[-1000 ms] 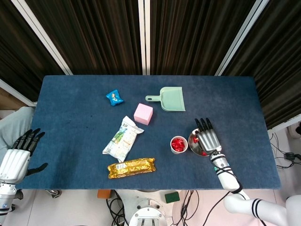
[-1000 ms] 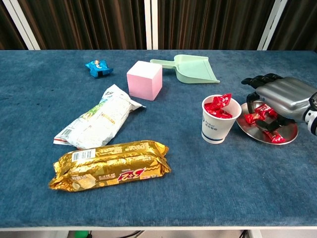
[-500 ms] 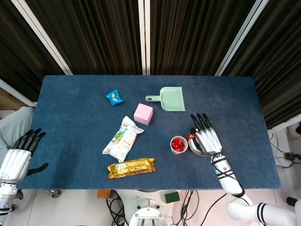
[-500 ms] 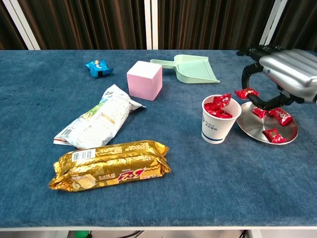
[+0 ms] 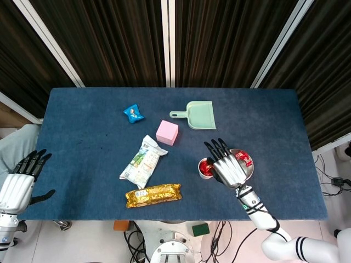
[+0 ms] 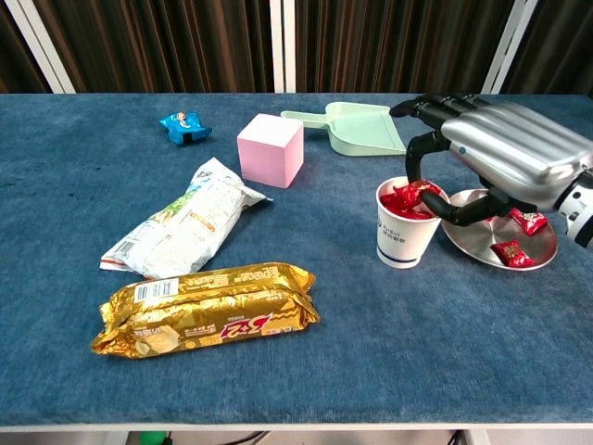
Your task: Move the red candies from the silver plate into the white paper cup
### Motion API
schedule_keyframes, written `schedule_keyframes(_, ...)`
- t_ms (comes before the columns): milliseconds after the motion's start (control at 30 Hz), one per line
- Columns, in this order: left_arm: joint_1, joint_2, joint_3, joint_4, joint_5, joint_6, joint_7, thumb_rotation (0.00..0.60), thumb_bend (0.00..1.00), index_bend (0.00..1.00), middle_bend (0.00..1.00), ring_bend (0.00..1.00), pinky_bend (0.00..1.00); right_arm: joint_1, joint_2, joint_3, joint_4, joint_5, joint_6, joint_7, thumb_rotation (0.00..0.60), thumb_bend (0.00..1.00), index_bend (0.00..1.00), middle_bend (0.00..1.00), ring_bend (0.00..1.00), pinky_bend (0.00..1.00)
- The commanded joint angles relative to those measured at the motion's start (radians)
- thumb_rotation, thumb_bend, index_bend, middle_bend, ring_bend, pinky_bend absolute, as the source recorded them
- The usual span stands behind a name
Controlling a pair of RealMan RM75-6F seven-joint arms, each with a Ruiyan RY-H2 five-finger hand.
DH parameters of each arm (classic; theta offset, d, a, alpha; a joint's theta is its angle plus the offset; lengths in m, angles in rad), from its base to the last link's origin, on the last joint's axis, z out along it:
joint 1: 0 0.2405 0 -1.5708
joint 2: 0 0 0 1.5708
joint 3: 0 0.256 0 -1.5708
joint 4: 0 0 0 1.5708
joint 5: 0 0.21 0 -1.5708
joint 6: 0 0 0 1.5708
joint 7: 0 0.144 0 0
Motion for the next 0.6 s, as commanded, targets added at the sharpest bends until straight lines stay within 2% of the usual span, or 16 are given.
schedule_keyframes(33,0.0,0.0,0.001,0.001,0.001,0.0,-0.001,0.6,0.09,0.11,0.07,0.04,0.18,0.002,0.008,-0.008,-0.002,-0.007,-0.011,0.006,0.6,0.41,0.48,0.03,0.0,0.0)
schedule_keyframes(200,0.0,0.0,0.001,0.0,0.003,0.001,0.001,0.6,0.09,0.11,0.07,0.04,0.18,0.0,0.028,-0.015,-0.017,-0.029,-0.006,0.031,0.6,0.35,0.16,0.01,0.0,0.0)
schedule_keyframes(267,0.001,0.0,0.002,-0.001,0.004,0.002,0.003,0.6,0.09,0.11,0.07,0.04,0.18,-0.004,0.037,-0.017,-0.023,-0.038,0.003,0.04,0.6,0.34,0.09,0.01,0.0,0.0)
schedule_keyframes(367,0.001,-0.001,0.002,-0.003,0.005,0.001,0.007,0.6,0.09,0.11,0.07,0.04,0.18,-0.014,0.054,-0.021,-0.035,-0.051,0.021,0.049,0.6,0.34,0.06,0.01,0.0,0.0)
schedule_keyframes(600,0.0,-0.001,0.002,-0.004,0.004,0.0,0.009,0.6,0.09,0.11,0.07,0.04,0.18,-0.068,0.129,-0.031,-0.051,-0.063,0.098,0.091,0.6,0.34,0.08,0.01,0.0,0.0)
